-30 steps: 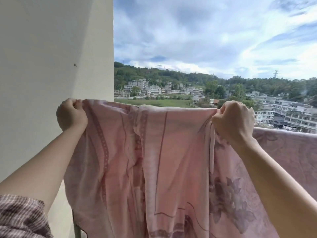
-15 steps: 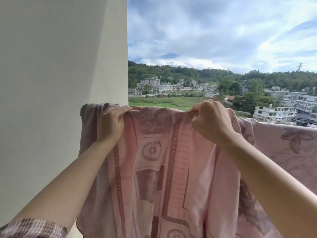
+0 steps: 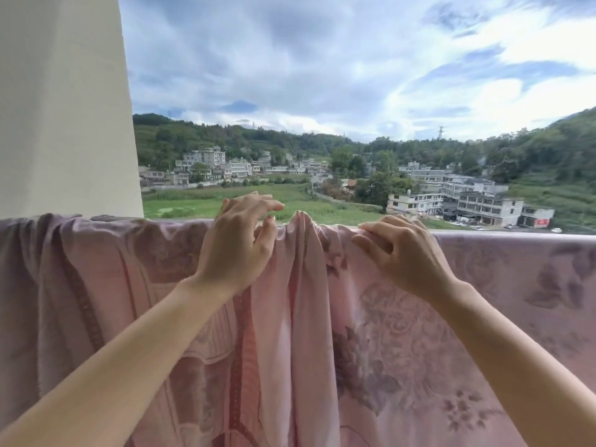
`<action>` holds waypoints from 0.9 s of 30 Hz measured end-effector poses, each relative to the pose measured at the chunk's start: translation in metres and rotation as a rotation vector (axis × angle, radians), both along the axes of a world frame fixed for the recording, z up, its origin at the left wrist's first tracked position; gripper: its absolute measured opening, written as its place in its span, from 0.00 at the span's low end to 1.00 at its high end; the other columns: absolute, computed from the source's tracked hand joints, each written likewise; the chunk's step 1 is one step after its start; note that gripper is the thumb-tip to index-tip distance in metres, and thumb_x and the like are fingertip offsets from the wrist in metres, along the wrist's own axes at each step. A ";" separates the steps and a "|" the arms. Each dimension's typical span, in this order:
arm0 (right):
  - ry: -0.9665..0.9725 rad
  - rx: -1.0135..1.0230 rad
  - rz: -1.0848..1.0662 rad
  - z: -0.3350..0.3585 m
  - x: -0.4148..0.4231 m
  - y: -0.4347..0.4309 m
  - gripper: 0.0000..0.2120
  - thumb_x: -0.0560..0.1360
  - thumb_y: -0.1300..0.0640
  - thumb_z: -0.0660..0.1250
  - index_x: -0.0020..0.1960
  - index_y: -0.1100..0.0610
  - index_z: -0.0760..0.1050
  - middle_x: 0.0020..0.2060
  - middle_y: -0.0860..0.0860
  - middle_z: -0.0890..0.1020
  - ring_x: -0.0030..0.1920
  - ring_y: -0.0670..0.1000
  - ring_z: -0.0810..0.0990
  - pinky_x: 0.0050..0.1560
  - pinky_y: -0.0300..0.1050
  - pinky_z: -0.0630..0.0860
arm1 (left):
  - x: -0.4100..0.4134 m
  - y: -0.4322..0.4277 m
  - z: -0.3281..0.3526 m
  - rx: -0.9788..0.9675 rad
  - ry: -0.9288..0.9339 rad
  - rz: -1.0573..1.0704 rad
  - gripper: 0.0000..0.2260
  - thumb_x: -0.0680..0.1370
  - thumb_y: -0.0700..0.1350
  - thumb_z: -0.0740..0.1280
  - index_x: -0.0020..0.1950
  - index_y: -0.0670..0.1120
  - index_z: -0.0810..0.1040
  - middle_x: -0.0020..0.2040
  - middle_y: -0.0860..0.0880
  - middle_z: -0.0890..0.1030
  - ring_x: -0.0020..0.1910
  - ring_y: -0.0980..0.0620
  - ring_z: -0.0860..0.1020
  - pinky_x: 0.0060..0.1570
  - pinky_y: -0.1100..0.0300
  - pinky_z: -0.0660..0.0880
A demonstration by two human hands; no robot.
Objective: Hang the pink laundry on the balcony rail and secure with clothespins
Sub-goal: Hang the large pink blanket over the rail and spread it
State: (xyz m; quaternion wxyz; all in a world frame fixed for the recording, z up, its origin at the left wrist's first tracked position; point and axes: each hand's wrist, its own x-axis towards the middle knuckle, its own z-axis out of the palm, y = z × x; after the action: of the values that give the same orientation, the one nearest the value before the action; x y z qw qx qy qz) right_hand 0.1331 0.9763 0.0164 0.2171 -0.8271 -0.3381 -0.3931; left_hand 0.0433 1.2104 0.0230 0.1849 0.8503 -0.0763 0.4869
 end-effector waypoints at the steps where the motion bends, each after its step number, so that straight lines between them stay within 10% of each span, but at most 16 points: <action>1: 0.020 0.021 0.050 0.000 0.001 -0.006 0.14 0.75 0.46 0.67 0.54 0.54 0.83 0.47 0.47 0.85 0.49 0.51 0.81 0.53 0.50 0.76 | 0.004 -0.010 0.001 0.013 0.032 0.001 0.15 0.77 0.46 0.57 0.58 0.48 0.79 0.61 0.49 0.80 0.62 0.50 0.75 0.64 0.51 0.70; 6: -0.013 -0.034 0.040 0.019 0.019 -0.049 0.08 0.76 0.58 0.67 0.43 0.57 0.84 0.39 0.53 0.85 0.41 0.54 0.82 0.44 0.52 0.79 | 0.024 -0.073 0.006 0.096 0.197 0.099 0.15 0.80 0.49 0.56 0.63 0.50 0.75 0.61 0.49 0.80 0.63 0.49 0.73 0.70 0.41 0.60; 16: 0.182 -0.003 -0.126 0.026 0.072 -0.282 0.13 0.78 0.49 0.62 0.45 0.54 0.82 0.38 0.52 0.85 0.39 0.55 0.82 0.40 0.51 0.78 | 0.070 -0.272 0.003 0.215 0.463 0.263 0.18 0.81 0.56 0.49 0.63 0.52 0.72 0.60 0.47 0.78 0.63 0.45 0.72 0.69 0.34 0.53; 22: 0.245 -0.272 -0.224 0.013 0.081 -0.393 0.20 0.80 0.43 0.54 0.69 0.48 0.69 0.65 0.51 0.76 0.66 0.54 0.72 0.65 0.53 0.64 | 0.094 -0.387 0.001 0.142 0.442 0.196 0.21 0.81 0.55 0.50 0.71 0.50 0.65 0.69 0.46 0.72 0.69 0.45 0.68 0.70 0.37 0.57; 27: 0.234 -0.156 -0.281 0.010 0.107 -0.486 0.18 0.79 0.49 0.61 0.68 0.48 0.72 0.64 0.50 0.78 0.67 0.54 0.72 0.66 0.55 0.65 | 0.127 -0.472 0.007 0.231 0.397 0.164 0.21 0.81 0.54 0.52 0.73 0.50 0.64 0.72 0.48 0.69 0.72 0.48 0.65 0.73 0.40 0.51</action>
State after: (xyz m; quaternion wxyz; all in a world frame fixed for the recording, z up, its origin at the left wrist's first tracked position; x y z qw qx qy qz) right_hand 0.2396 0.4905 0.0265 0.1333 -0.9205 -0.2212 -0.2932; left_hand 0.1706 0.7387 0.0304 0.0578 0.9482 -0.0244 0.3115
